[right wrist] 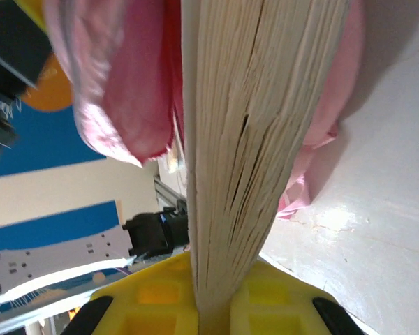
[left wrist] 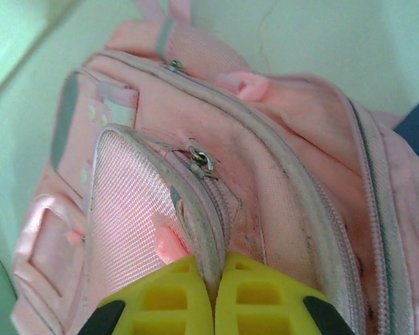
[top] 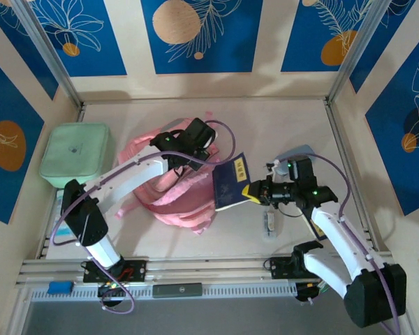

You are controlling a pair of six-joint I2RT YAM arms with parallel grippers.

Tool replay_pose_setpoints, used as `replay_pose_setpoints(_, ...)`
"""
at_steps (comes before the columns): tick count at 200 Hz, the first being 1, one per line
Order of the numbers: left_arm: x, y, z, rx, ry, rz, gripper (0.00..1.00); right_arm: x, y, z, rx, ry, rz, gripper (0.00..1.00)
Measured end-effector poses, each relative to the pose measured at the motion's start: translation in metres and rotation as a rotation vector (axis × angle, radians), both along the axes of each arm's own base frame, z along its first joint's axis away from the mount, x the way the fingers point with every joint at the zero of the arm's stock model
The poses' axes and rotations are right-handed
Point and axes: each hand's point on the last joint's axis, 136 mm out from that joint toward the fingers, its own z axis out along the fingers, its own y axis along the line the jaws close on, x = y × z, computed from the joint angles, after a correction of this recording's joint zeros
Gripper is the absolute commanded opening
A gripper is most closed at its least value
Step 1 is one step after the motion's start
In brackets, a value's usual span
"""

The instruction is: Pack the student bag

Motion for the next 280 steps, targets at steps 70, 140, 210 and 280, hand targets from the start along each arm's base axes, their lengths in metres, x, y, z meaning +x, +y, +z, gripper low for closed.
replay_pose_setpoints(70, 0.007, -0.009, 0.027, -0.049, -0.044, -0.034, 0.00, 0.026, 0.062, -0.044, -0.057, -0.024, 0.072, 0.00)
replay_pose_setpoints(140, 0.011, 0.000, 0.044, -0.163, -0.051, 0.034, 0.00, 0.094, 0.100, -0.069, -0.142, -0.099, -0.050, 0.06)
replay_pose_setpoints(210, 0.012, 0.000, 0.042, -0.206, -0.032, 0.058, 0.00, 0.127, 0.087, -0.086, -0.299, -0.107, -0.168, 0.39)
replay_pose_setpoints(280, 0.011, -0.001, 0.034, -0.235, -0.018, 0.058, 0.00, 0.084, 0.064, -0.075, -0.505, -0.118, -0.177, 0.24)
